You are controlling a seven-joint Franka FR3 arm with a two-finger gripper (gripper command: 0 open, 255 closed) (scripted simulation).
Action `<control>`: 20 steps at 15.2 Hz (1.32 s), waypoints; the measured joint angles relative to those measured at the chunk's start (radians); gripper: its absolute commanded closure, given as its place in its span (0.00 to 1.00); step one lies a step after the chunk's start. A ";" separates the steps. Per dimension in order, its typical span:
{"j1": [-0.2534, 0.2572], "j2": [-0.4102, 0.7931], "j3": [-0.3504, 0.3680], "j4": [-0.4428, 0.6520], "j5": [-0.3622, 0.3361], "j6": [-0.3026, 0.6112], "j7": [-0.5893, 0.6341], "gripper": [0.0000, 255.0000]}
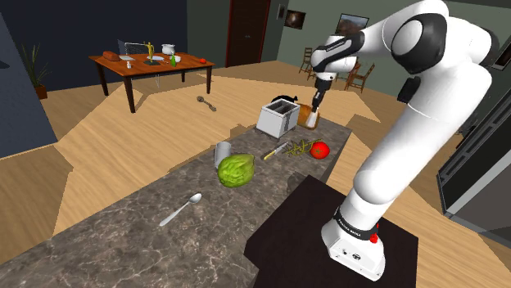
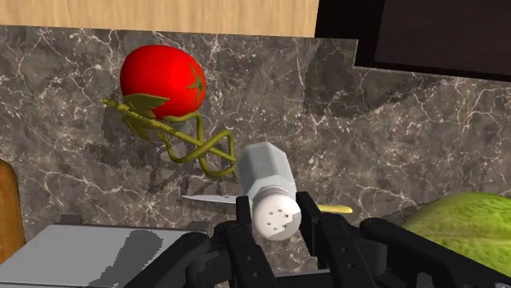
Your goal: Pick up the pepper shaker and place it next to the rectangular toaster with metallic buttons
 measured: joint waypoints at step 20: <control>-0.537 0.889 0.043 1.222 0.466 -0.398 -0.413 1.00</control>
